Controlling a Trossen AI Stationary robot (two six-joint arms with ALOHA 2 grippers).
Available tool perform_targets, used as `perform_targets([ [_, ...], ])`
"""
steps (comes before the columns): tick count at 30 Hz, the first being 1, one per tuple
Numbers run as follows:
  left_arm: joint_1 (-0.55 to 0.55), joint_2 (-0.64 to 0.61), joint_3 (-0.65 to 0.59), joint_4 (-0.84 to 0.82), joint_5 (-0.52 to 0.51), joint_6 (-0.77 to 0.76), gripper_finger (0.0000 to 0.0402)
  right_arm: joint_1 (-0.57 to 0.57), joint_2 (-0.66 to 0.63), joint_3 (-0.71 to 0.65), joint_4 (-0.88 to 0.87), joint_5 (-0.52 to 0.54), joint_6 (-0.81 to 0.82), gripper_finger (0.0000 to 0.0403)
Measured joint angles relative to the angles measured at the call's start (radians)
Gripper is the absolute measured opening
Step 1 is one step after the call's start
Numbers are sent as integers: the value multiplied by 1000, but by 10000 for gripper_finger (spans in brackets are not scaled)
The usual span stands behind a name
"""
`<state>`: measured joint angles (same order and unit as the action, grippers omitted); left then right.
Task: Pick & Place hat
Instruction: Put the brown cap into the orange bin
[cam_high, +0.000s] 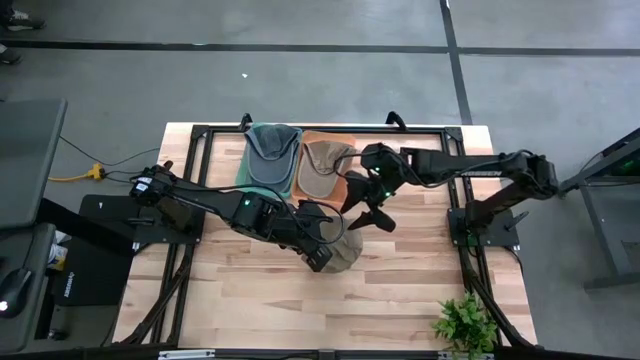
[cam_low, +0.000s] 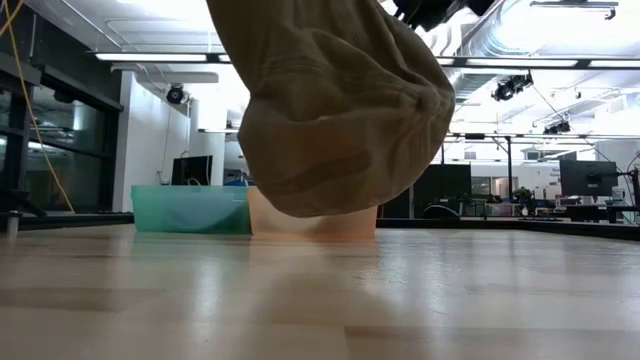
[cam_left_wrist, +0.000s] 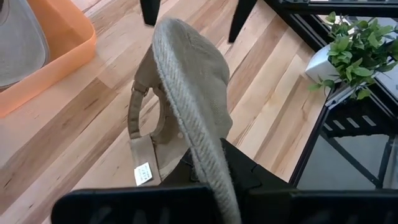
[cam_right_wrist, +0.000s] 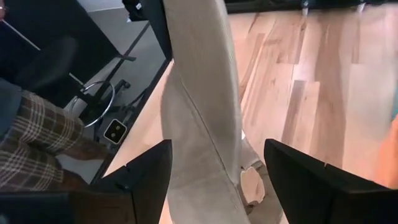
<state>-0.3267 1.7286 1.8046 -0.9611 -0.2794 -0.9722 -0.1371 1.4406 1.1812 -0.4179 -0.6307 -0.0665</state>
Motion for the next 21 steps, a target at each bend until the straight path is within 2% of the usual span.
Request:
perform_targets([
  [7, 0, 0, 0, -7, -1, 6, 0, 7, 49, 0, 59, -90, 23, 249],
  [13, 0, 0, 0, -7, -3, 8, 0, 37, 67, 0, 67, -112, 17, 246],
  [21, 15, 0, 0, 7, -2, 8, 0, 52, 85, 0, 91, -111, 14, 208],
])
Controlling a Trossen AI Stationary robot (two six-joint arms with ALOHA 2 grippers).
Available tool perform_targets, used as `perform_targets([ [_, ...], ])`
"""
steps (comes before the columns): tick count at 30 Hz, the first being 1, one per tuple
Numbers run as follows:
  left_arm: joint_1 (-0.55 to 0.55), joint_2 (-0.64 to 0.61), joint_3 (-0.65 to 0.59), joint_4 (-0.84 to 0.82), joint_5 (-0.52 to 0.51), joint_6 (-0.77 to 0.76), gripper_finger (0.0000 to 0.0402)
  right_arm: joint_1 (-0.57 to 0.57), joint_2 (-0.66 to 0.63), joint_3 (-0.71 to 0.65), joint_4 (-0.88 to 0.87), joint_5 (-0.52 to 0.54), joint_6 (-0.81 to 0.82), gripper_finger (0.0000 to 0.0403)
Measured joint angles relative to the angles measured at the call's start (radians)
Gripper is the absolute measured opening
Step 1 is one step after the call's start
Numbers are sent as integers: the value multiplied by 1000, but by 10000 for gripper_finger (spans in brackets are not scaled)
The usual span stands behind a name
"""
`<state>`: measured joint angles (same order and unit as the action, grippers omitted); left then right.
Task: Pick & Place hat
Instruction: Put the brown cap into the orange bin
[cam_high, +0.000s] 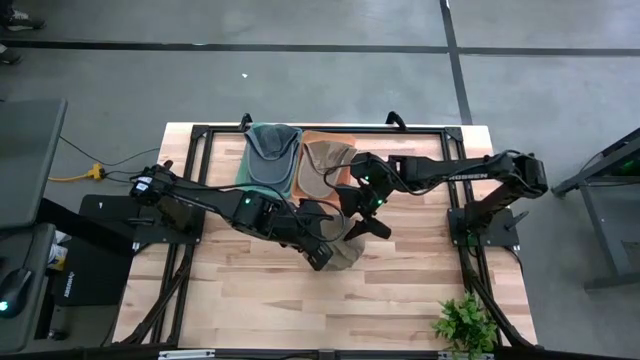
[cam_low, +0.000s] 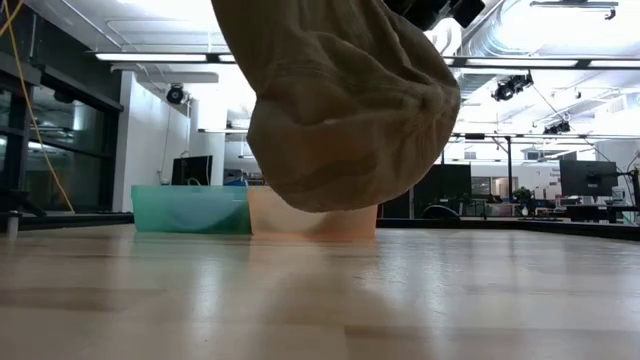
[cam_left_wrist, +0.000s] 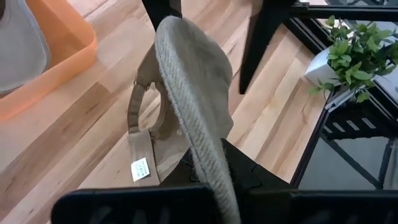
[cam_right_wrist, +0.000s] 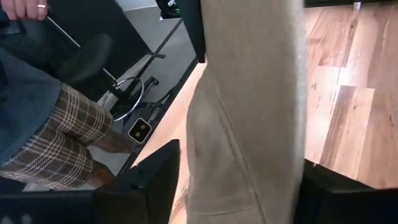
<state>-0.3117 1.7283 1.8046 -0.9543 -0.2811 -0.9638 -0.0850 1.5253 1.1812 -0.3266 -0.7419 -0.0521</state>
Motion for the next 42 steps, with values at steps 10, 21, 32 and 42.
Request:
perform_targets([
  [10, 11, 0, 0, 13, 31, 18, 0, 0, 0, 0, 0, 11, -23, 81],
  [21, 11, 0, 0, 5, 32, 22, 2, 1, 0, 0, 4, 32, -84, 7],
  [32, 12, -1, 0, 0, 36, 51, 73, 2, 0, 0, 12, 37, -90, 3],
  [42, 12, 0, 0, 1, 97, 35, 239, 1, 0, 0, 11, 41, -89, 3],
])
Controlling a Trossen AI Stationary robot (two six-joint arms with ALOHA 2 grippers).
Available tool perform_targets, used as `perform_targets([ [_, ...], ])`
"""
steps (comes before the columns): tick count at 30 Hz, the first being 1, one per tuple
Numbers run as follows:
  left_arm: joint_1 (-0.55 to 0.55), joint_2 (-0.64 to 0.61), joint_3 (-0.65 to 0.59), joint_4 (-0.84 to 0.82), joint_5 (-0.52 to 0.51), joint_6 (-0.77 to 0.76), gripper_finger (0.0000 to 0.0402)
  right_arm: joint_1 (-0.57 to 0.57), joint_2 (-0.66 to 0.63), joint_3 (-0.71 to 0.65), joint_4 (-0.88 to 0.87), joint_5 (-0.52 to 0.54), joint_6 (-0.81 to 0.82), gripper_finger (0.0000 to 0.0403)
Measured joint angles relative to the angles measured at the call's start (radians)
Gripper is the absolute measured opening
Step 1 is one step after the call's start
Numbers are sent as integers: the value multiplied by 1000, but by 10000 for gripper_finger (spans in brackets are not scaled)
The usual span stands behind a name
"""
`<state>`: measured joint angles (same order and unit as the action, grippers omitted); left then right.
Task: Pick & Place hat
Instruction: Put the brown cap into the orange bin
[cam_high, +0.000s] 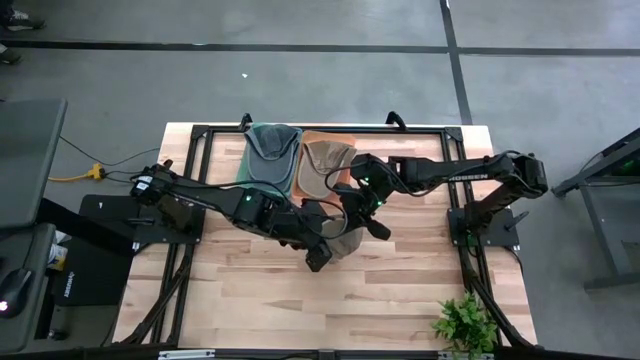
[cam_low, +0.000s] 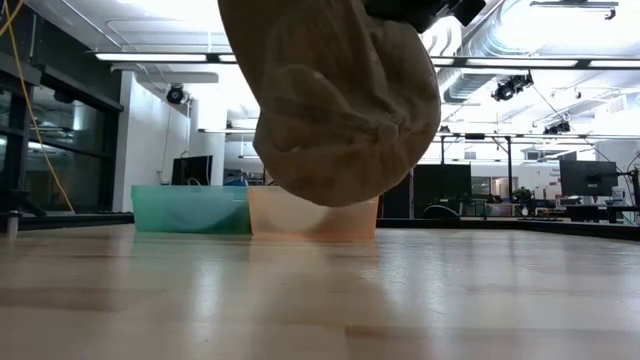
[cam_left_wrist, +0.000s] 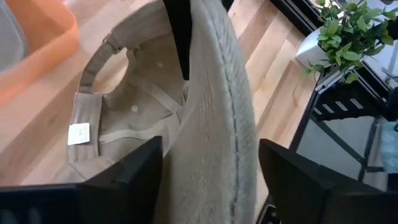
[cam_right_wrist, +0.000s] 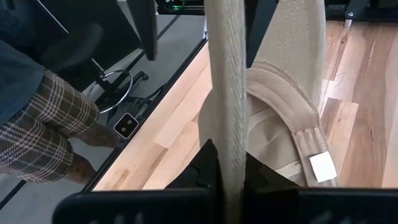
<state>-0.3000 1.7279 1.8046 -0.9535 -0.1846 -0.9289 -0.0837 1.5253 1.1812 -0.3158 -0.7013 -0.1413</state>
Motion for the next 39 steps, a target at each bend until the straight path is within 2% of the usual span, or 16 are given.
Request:
perform_targets([
  [3, -1, 1, 29, -45, 17, -29, 257, 0, 0, 0, 0, 1, 0, 3],
  [8, -1, 0, 131, -188, 13, -53, 261, 0, 0, 0, -9, 4, -15, 3],
  [15, -1, -2, 257, -434, -95, -135, 261, 0, 0, 0, -20, 27, -30, 3],
  [27, -44, -85, 263, -535, -297, -292, 261, 0, -25, 0, -64, 50, -91, 3],
  [31, -75, -86, 261, -604, -349, -375, 261, 0, -60, 0, -63, 51, -96, 3],
  [39, -143, -91, 262, -618, -479, -482, 261, 0, -154, 0, -72, 56, -116, 3],
])
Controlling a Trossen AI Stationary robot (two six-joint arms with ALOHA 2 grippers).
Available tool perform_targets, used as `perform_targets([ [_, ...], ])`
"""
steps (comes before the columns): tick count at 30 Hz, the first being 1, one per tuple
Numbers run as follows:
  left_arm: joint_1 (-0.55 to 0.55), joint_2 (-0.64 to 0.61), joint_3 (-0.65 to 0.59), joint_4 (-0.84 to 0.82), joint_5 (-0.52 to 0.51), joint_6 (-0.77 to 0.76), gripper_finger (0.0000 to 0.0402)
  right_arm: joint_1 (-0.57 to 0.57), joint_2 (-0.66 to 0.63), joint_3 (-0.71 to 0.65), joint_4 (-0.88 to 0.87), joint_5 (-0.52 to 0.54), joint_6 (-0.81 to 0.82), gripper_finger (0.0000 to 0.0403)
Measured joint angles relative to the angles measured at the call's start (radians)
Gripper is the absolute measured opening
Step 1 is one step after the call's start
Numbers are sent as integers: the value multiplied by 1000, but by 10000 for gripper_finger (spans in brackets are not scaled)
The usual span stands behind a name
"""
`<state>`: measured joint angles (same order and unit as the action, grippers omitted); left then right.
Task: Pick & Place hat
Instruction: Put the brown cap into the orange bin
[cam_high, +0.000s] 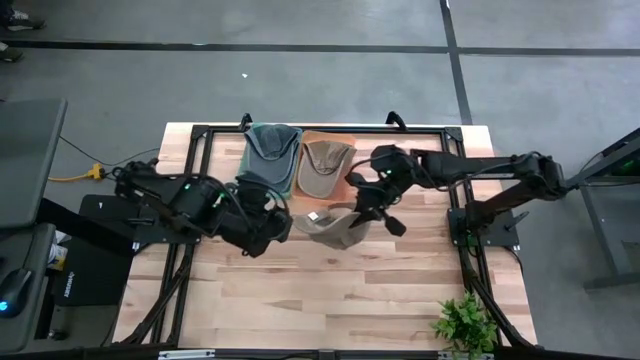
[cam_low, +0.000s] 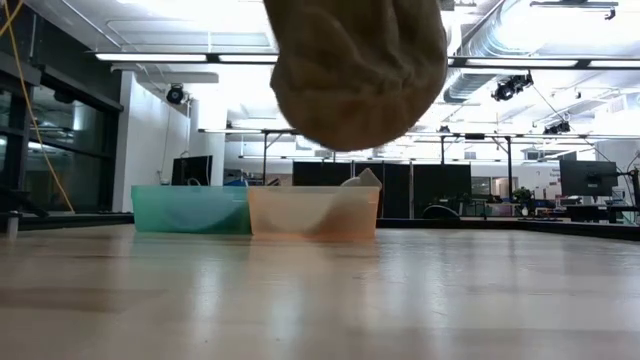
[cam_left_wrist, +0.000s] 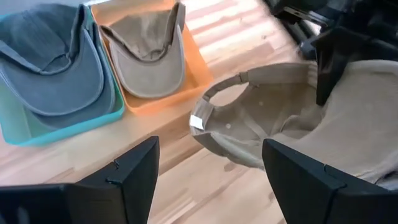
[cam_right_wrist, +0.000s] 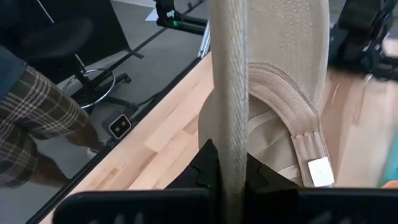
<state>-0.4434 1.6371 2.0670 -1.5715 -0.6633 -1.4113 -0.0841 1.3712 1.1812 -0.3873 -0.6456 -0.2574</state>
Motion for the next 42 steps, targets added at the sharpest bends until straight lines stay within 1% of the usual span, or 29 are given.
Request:
perform_targets([
  [3, -12, -1, 0, 0, -30, -19, 258, 0, -37, 0, -14, 15, -14, 3],
  [6, -11, 0, 0, 2, -22, -24, 244, 0, -71, 0, -19, 55, -18, 3],
  [8, -11, 0, 0, 26, -17, 1, 232, 0, -92, 0, -19, 80, -19, 3],
  [12, -8, -7, -64, 211, 39, 142, 210, 0, -122, 0, -20, 141, -17, 3],
  [14, -7, -24, -121, 304, 73, 206, 200, 0, -133, 0, -23, 177, -15, 3],
  [16, 17, -38, -182, 421, 114, 259, 193, 0, -143, 0, -39, 208, -16, 3],
  [19, 41, -67, -319, 546, 161, 301, 184, -1, -154, 0, -71, 273, -18, 3],
  [20, 55, -83, -372, 616, 181, 320, 181, -1, -156, 0, -89, 294, -20, 3],
  [22, 90, -129, -488, 792, 258, 354, 176, -2, -157, 0, -114, 320, -20, 3],
  [24, 122, -191, -622, 928, 322, 371, 171, -3, -157, 0, -134, 329, -16, 3],
  [28, 191, -308, -876, 1230, 392, 386, 161, -3, -157, 1, -157, 361, -13, 3],
  [32, 251, -472, -1136, 1515, 451, 378, 154, -3, -157, 1, -155, 386, -6, 3],
  [34, 280, -555, -1254, 1623, 475, 367, 151, -4, -157, 2, -151, 408, -10, 3],
  [37, 307, -669, -1399, 1745, 505, 360, 146, -20, -157, 2, -122, 428, -20, 3],
  [39, 321, -741, -1472, 1830, 523, 363, 141, -38, -157, 10, -110, 435, -34, 3],
  [42, 327, -860, -1562, 1881, 527, 385, 134, -66, -142, 51, -111, 440, -68, 3],
])
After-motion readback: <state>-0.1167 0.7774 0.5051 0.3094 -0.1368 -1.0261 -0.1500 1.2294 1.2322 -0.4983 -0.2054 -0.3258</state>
